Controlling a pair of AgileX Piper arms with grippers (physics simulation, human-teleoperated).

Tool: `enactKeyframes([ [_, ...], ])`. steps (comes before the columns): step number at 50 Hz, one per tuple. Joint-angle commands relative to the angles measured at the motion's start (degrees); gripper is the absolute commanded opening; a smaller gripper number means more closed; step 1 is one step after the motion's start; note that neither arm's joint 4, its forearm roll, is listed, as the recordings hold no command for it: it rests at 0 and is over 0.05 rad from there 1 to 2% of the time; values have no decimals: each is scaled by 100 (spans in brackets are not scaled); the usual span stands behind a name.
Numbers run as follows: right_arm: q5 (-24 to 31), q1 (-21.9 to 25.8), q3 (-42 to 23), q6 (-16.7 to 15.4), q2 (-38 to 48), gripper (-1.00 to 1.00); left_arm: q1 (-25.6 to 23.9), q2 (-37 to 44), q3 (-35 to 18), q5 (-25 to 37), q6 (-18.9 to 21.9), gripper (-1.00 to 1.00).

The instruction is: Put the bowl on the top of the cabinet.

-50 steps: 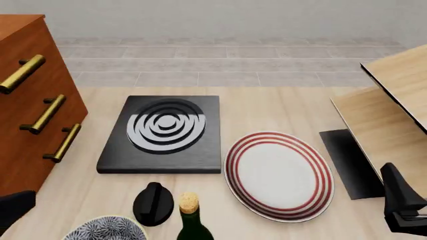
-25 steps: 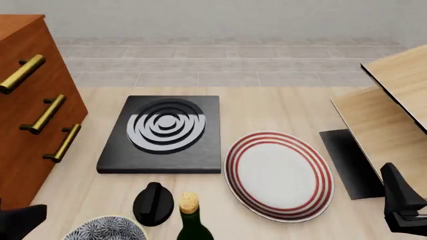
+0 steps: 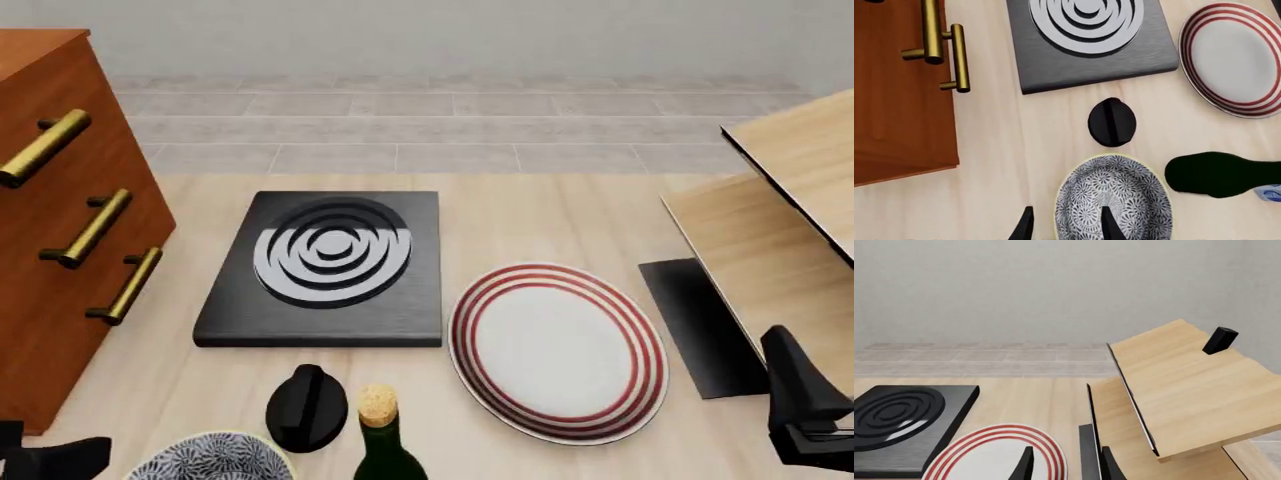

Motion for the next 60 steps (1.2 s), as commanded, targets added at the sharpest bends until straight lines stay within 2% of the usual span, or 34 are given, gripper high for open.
enactKeyframes([
  [1,0,-1,0,-1,-1,100,32,-6,279,-121,9,100],
  [31,0,0,0,0,1,100,177,-90,757,-265,126,100],
  [60,0,1,0,0,0,100,312,-63,1320,-702,272,100],
])
